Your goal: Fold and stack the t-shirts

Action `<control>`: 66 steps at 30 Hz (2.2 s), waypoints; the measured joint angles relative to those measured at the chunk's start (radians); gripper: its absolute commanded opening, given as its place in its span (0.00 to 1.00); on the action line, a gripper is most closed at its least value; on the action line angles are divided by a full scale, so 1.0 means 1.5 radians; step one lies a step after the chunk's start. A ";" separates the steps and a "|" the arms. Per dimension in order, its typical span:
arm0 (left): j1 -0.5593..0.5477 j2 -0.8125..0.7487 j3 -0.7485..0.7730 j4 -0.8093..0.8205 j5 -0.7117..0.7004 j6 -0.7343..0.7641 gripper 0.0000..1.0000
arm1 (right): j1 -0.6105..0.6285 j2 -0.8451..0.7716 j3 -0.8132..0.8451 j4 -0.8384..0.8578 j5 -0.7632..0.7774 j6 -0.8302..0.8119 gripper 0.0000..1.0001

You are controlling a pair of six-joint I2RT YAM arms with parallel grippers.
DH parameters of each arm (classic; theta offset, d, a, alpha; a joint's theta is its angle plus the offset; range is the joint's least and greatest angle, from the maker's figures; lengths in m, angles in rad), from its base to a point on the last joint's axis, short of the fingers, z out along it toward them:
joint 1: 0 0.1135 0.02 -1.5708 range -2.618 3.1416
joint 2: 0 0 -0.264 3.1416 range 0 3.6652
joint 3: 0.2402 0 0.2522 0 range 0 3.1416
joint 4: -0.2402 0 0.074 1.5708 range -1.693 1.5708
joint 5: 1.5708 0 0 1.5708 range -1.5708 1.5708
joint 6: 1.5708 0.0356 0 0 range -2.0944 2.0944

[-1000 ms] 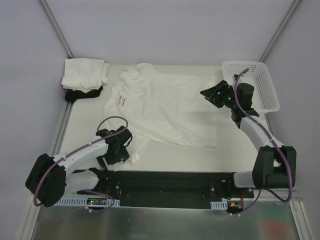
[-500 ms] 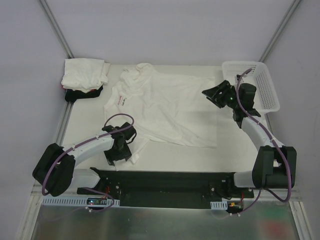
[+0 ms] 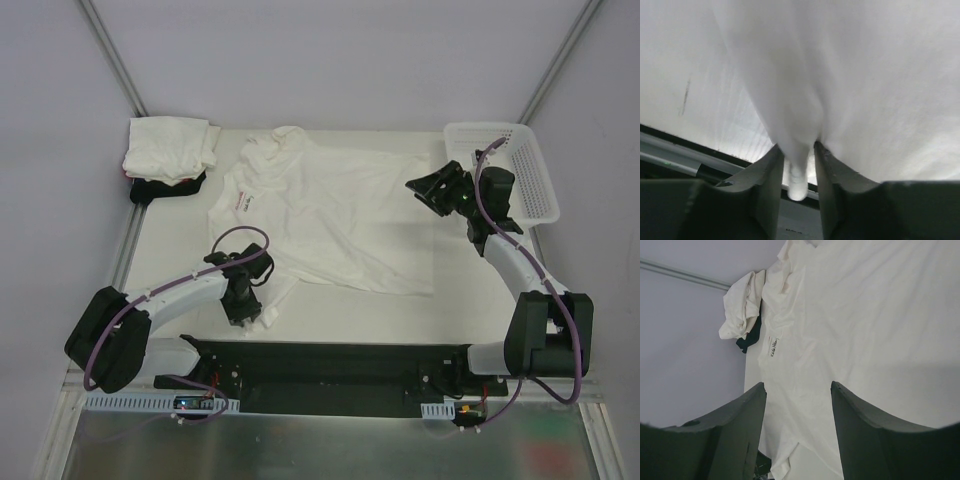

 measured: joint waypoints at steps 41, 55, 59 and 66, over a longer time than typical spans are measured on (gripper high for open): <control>0.052 0.178 0.194 0.114 -0.070 0.134 0.06 | -0.001 0.004 0.000 0.001 0.001 -0.002 0.57; 0.085 0.359 0.402 0.169 -0.095 0.221 0.11 | -0.001 0.014 0.000 0.018 0.000 0.000 0.57; 0.085 0.385 0.444 0.176 -0.094 0.239 0.13 | -0.001 0.030 0.000 0.025 0.000 0.001 0.57; 0.089 0.388 0.449 0.176 -0.095 0.260 0.09 | 0.003 0.048 0.000 0.029 0.002 0.004 0.57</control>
